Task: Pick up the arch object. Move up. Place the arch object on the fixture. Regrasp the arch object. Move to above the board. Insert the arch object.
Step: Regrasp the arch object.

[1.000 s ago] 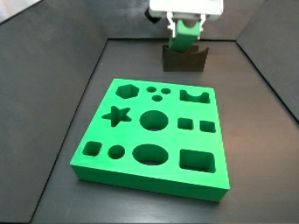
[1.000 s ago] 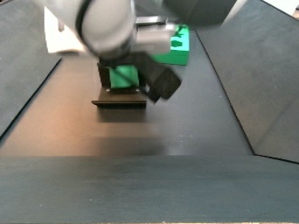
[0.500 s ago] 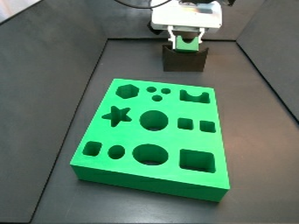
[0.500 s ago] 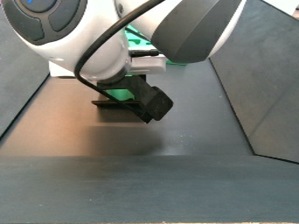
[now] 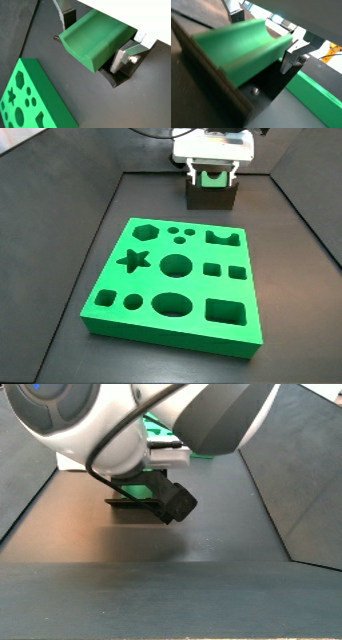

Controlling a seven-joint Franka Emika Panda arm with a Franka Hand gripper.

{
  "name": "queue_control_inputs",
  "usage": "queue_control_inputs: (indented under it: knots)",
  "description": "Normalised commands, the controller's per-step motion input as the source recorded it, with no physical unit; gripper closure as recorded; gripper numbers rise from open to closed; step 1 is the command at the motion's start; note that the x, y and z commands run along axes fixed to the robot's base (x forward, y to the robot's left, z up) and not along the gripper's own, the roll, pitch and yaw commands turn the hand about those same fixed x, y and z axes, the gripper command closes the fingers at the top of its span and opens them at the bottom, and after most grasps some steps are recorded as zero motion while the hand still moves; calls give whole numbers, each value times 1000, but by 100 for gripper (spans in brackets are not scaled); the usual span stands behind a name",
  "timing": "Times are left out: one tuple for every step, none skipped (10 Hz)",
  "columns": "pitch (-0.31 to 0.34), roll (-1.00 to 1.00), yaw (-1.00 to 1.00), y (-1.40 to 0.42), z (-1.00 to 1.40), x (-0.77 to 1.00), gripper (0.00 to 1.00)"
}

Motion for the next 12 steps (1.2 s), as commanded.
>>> queue_control_inputs:
  knots:
    - [9, -20, 25, 3, 1000, -7, 0]
    - [24, 11, 28, 1, 1000, -27, 0]
    - [36, 33, 21, -1, 1000, -29, 0]
    - [50, 44, 18, 0, 1000, -35, 0]
    - [64, 49, 9, 1, 882, -37, 0]
    - [79, 56, -3, 3, 640, -30, 0]
    - [84, 56, -12, 3, 461, -28, 0]
    - [81, 49, -28, 6, 218, -22, 0]
    - [45, 1000, 20, -816, 853, -96, 0]
    - [44, 1000, 19, -798, 801, -84, 0]
    - [32, 1000, 19, -643, 662, -102, 0]
    - [24, 1000, 18, -491, 483, -117, 0]
